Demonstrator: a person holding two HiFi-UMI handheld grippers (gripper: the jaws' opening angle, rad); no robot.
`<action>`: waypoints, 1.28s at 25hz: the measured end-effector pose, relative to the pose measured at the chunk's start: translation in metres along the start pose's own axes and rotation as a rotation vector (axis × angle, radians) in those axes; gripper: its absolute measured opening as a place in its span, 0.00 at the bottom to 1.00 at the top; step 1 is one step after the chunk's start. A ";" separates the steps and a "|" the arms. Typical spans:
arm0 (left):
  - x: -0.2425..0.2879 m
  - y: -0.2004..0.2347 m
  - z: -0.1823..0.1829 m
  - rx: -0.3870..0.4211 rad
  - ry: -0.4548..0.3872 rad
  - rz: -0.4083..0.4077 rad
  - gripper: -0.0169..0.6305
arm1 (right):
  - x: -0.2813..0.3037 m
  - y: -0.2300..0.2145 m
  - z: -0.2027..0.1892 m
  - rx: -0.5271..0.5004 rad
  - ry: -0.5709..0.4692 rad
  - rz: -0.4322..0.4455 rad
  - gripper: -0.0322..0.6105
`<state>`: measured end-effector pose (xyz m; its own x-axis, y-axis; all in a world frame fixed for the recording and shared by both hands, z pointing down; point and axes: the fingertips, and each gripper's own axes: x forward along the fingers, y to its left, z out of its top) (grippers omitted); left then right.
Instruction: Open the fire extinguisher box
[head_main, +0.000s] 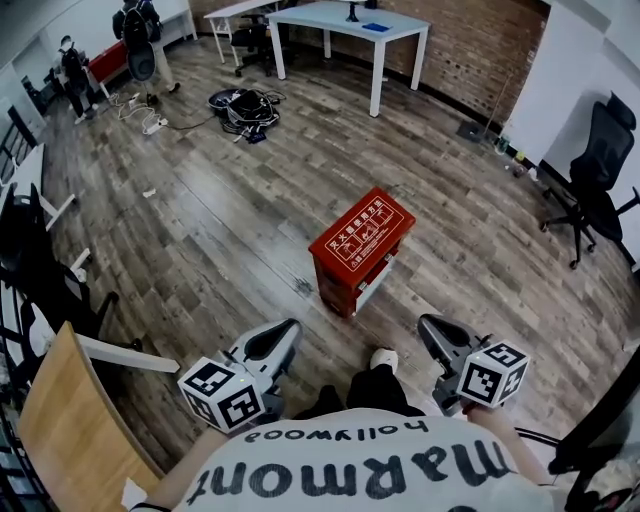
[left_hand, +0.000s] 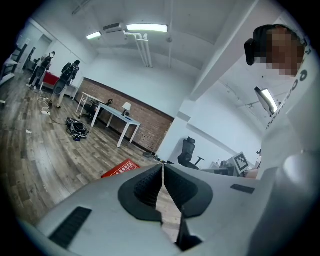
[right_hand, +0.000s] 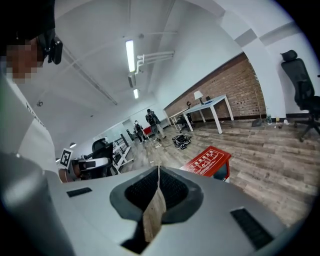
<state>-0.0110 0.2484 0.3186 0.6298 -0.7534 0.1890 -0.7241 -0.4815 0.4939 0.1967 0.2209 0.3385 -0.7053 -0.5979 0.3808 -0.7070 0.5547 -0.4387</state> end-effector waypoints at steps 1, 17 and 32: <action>0.002 0.002 0.002 0.000 -0.001 0.002 0.06 | 0.003 -0.002 0.001 0.004 0.004 0.001 0.07; 0.056 0.029 0.018 -0.026 -0.001 0.060 0.06 | 0.048 -0.055 0.023 -0.005 0.093 0.030 0.07; 0.140 0.046 0.043 -0.055 -0.024 0.108 0.06 | 0.076 -0.127 0.072 -0.055 0.151 0.071 0.07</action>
<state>0.0320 0.1015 0.3310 0.5417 -0.8102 0.2239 -0.7705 -0.3722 0.5174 0.2361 0.0634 0.3651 -0.7503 -0.4645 0.4703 -0.6539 0.6258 -0.4252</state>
